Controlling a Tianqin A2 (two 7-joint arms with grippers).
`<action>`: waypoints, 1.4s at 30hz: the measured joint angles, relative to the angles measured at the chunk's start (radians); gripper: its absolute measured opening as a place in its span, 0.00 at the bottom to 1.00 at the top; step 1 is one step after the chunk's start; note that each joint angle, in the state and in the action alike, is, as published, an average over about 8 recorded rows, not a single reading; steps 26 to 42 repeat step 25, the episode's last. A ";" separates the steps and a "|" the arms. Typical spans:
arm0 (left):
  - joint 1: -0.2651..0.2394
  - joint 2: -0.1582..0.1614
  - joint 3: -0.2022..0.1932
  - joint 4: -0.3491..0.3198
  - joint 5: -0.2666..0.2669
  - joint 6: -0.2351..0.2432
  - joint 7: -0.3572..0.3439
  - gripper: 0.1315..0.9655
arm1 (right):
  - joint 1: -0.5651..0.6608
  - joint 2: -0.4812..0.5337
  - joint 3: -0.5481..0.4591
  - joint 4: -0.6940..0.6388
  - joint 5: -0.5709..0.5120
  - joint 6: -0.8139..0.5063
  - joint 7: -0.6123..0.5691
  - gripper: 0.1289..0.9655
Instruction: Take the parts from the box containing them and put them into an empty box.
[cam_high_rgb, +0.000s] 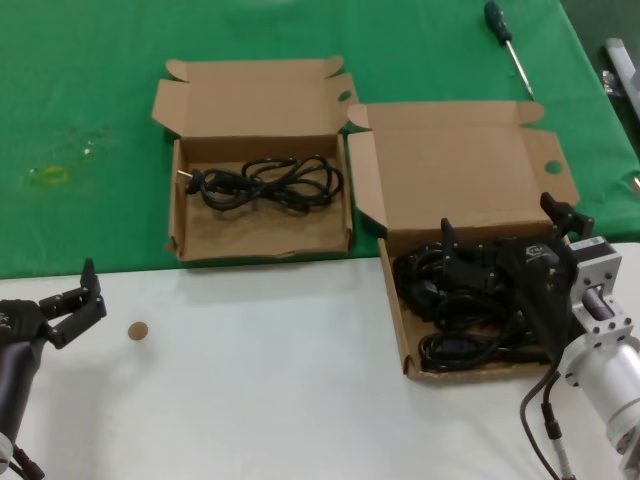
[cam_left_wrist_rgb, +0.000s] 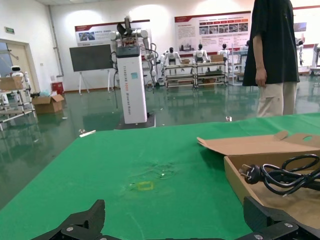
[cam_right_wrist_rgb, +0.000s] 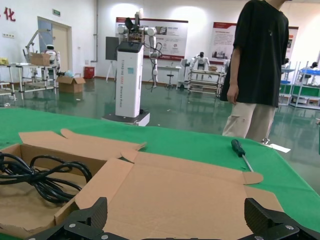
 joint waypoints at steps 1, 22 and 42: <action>0.000 0.000 0.000 0.000 0.000 0.000 0.000 1.00 | 0.000 0.000 0.000 0.000 0.000 0.000 0.000 1.00; 0.000 0.000 0.000 0.000 0.000 0.000 0.000 1.00 | 0.000 0.000 0.000 0.000 0.000 0.000 0.000 1.00; 0.000 0.000 0.000 0.000 0.000 0.000 0.000 1.00 | 0.000 0.000 0.000 0.000 0.000 0.000 0.000 1.00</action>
